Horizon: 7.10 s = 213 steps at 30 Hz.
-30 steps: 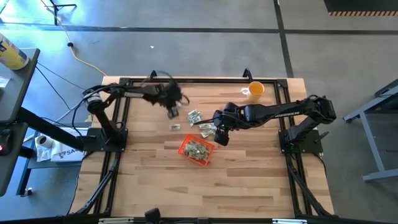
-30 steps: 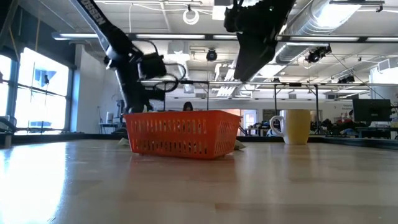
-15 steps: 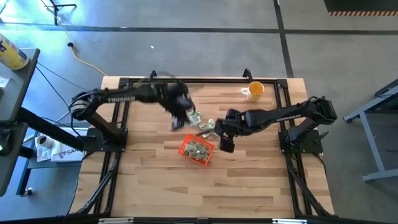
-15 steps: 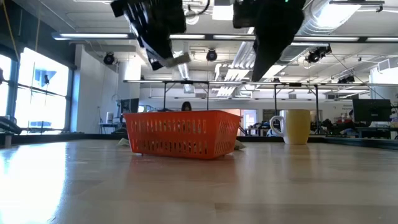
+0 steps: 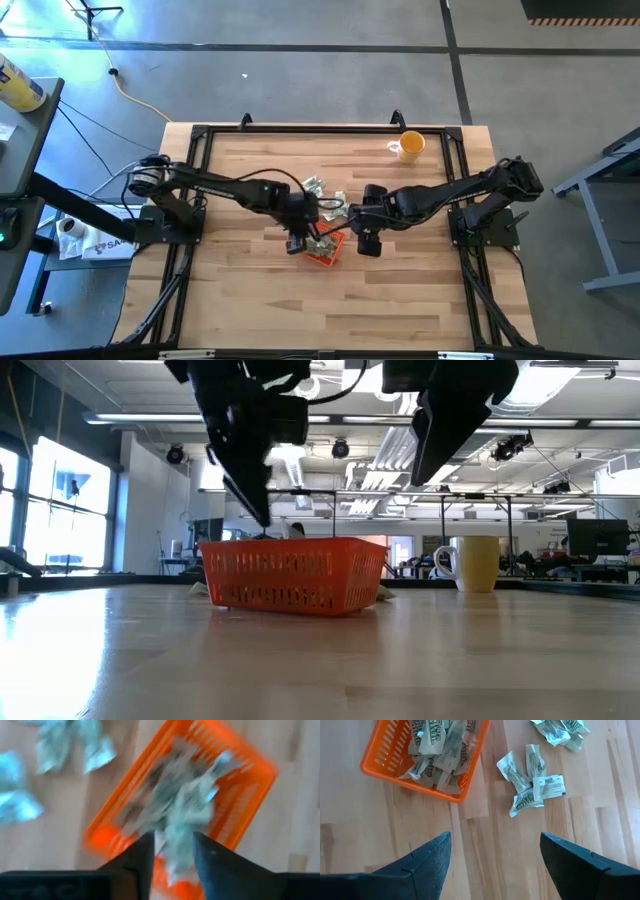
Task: Pick and place Stevia / Truvia into bins
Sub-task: Put the stevia packet into the orange bin
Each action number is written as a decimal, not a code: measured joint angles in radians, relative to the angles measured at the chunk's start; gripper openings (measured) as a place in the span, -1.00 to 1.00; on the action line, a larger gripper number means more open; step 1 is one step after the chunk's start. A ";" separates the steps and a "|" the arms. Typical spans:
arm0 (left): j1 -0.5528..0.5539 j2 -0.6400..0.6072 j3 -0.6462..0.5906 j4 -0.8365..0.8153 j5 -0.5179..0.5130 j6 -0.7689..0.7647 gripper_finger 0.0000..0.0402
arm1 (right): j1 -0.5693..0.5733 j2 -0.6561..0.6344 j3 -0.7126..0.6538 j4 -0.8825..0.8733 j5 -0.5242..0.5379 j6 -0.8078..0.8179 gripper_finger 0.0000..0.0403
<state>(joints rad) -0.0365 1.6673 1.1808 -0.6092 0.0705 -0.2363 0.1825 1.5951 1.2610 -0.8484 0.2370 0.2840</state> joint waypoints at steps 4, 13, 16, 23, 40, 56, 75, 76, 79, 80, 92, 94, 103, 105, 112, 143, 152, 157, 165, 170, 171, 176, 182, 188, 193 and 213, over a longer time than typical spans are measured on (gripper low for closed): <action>0.024 -0.050 0.038 -0.256 -0.159 0.029 0.07 | 0.000 0.000 0.000 -0.005 0.000 -0.026 0.47; 0.206 -0.080 -0.153 -0.200 -0.124 0.300 0.24 | -0.056 -0.001 0.000 0.018 0.007 -0.049 0.47; 0.239 -0.071 -0.229 -0.108 -0.113 0.377 0.24 | -0.076 -0.001 0.000 0.030 0.001 -0.046 0.47; 0.317 -0.063 -0.325 0.109 -0.103 0.437 0.24 | -0.105 -0.002 0.000 0.041 -0.003 -0.038 0.47; 0.345 -0.109 -0.279 0.026 -0.013 0.374 -0.81 | -0.054 -0.035 0.000 0.003 0.053 0.026 0.47; -0.084 -0.001 -0.037 0.105 0.022 0.199 -0.68 | 0.089 -0.103 0.000 -0.115 0.120 0.187 0.47; -0.101 0.017 0.241 -0.236 -0.130 0.173 -0.16 | 0.090 -0.103 0.000 -0.111 0.183 0.179 0.47; -0.100 0.017 0.268 -0.274 -0.157 0.195 -0.14 | 0.084 -0.103 0.000 -0.110 0.185 0.171 0.47; -0.040 0.016 0.292 -0.385 -0.228 0.228 -0.06 | 0.063 -0.103 0.000 -0.100 0.184 0.163 0.47; 0.002 0.017 0.281 -0.382 -0.228 0.228 -0.04 | 0.055 -0.103 0.000 -0.097 0.184 0.164 0.47; 0.378 0.040 0.003 0.084 0.136 0.907 -0.03 | 0.000 -0.103 0.000 -0.061 0.112 0.157 0.47; 0.390 0.067 -0.016 0.112 0.137 0.933 -0.03 | -0.004 -0.103 0.000 -0.066 0.112 0.178 0.47; 0.391 0.217 -0.004 0.193 0.137 0.979 -0.04 | -0.034 -0.102 0.000 -0.072 0.118 0.211 0.47; 0.396 0.228 -0.004 0.188 0.130 0.976 -0.04 | -0.041 -0.102 0.000 -0.074 0.120 0.213 0.47; 0.442 0.230 -0.005 0.147 0.093 0.975 -0.04 | -0.046 -0.102 0.000 -0.070 0.143 0.210 0.47; 0.408 -0.007 0.047 -0.029 0.265 0.476 -0.87 | -0.066 -0.102 0.000 -0.083 0.151 0.160 0.47; 0.013 0.007 0.029 0.094 0.254 0.381 -0.89 | -0.064 -0.102 0.000 -0.082 0.121 0.119 0.47; -0.058 0.068 0.017 0.117 0.094 0.292 -0.48 | -0.075 -0.102 0.000 -0.004 0.017 0.043 0.47; -0.057 -0.001 0.021 -0.033 -0.013 0.147 0.23 | -0.093 0.023 0.000 0.039 -0.005 -0.161 0.47; -0.078 -0.112 0.023 -0.157 -0.124 0.051 0.30 | -0.094 0.159 0.002 0.192 -0.004 -0.260 0.47; -0.085 -0.138 0.021 -0.196 -0.163 0.044 0.29 | -0.098 0.180 0.000 0.220 0.004 -0.254 0.47; -0.095 -0.271 -0.047 -0.284 -0.296 -0.016 0.15 | -0.120 0.248 0.001 0.230 0.042 -0.188 0.47; -0.086 -0.457 -0.219 -0.219 -0.314 -0.097 -0.01 | -0.136 0.261 -0.031 0.279 0.053 -0.176 0.47; -0.085 -0.581 -0.329 -0.185 -0.324 -0.138 -0.07 | -0.137 0.179 -0.179 0.330 0.043 -0.100 0.47; -0.074 -0.604 -0.360 -0.150 -0.349 -0.132 -0.07 | -0.141 0.166 -0.266 0.516 0.003 -0.059 0.47; 0.096 -0.604 -0.360 -0.179 -0.268 -0.048 -0.08 | -0.270 0.249 -0.293 0.586 -0.131 -0.078 -0.46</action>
<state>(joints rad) 0.0597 1.0637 0.8204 -0.7884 -0.1978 -0.2848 -0.0876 1.8439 0.9676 -0.2621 0.1057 0.2058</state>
